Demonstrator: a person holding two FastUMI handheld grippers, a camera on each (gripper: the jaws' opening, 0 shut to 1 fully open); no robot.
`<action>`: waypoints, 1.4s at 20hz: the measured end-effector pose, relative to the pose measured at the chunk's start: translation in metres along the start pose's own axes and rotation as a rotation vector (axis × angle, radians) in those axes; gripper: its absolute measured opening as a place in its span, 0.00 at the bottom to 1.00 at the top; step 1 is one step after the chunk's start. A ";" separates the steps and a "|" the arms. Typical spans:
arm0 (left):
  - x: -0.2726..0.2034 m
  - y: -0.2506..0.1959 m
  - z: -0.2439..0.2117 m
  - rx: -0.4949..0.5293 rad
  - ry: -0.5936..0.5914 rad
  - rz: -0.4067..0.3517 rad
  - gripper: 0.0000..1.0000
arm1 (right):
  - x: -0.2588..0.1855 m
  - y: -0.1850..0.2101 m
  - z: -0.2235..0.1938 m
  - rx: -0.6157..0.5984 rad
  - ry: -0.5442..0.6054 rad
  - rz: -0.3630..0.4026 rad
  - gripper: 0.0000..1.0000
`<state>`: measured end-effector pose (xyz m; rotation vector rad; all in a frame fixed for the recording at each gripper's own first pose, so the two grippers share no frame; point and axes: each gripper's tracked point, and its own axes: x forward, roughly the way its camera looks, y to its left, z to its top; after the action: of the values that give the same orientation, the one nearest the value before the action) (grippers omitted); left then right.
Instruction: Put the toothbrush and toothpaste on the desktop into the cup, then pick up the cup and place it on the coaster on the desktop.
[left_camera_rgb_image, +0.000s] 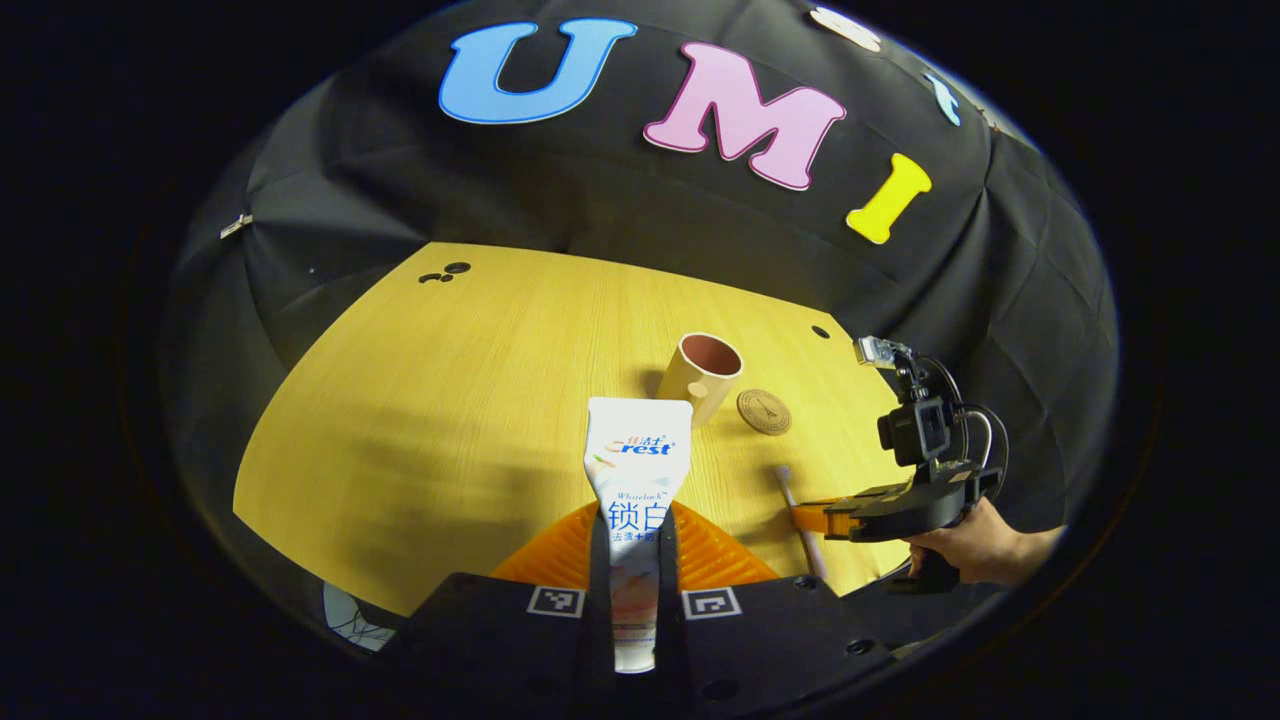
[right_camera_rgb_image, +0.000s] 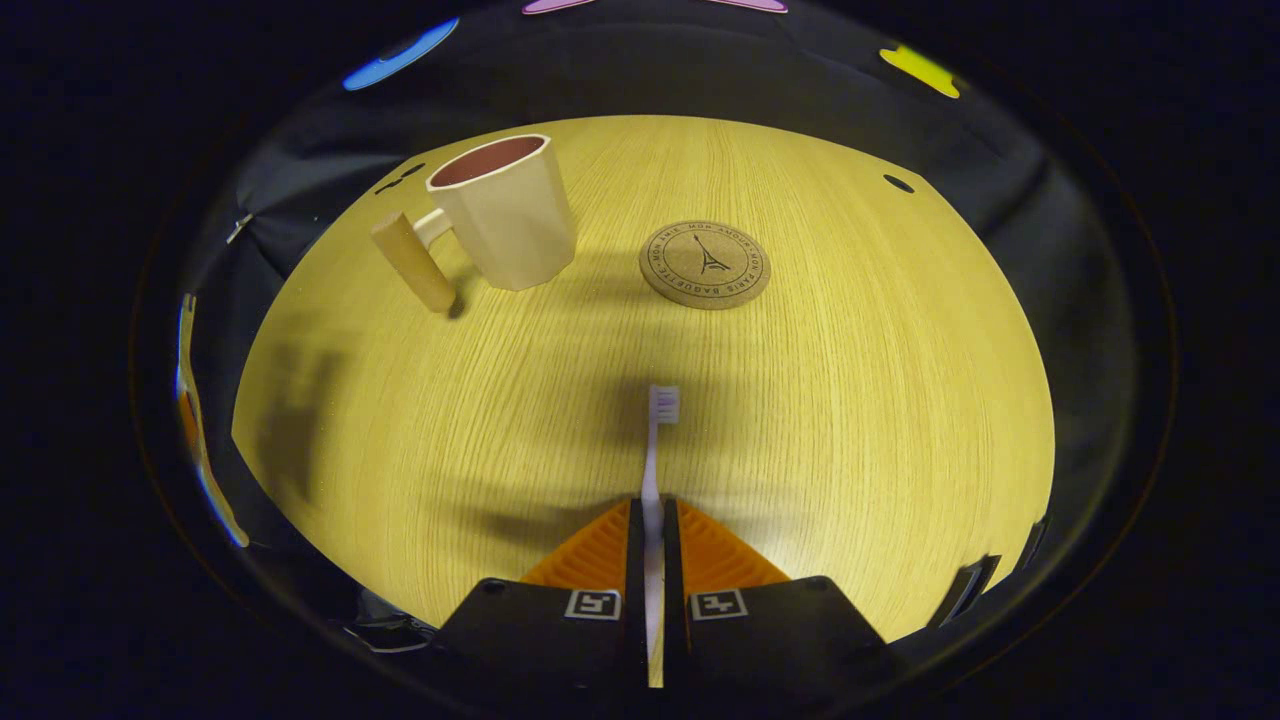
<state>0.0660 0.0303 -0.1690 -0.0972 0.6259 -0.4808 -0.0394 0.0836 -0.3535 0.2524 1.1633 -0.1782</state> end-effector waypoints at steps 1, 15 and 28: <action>0.000 -0.003 0.004 0.000 -0.011 -0.002 0.21 | 0.000 0.000 0.000 0.008 -0.004 0.010 0.08; 0.053 -0.079 0.147 -0.032 -0.289 -0.148 0.20 | -0.102 -0.008 0.077 0.337 -0.413 0.435 0.05; 0.189 -0.095 0.203 -0.041 -0.391 -0.148 0.21 | -0.138 -0.060 0.106 0.363 -0.482 0.529 0.05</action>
<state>0.2793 -0.1516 -0.0851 -0.2712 0.2458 -0.5736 -0.0156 -0.0035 -0.1932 0.7814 0.5508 0.0218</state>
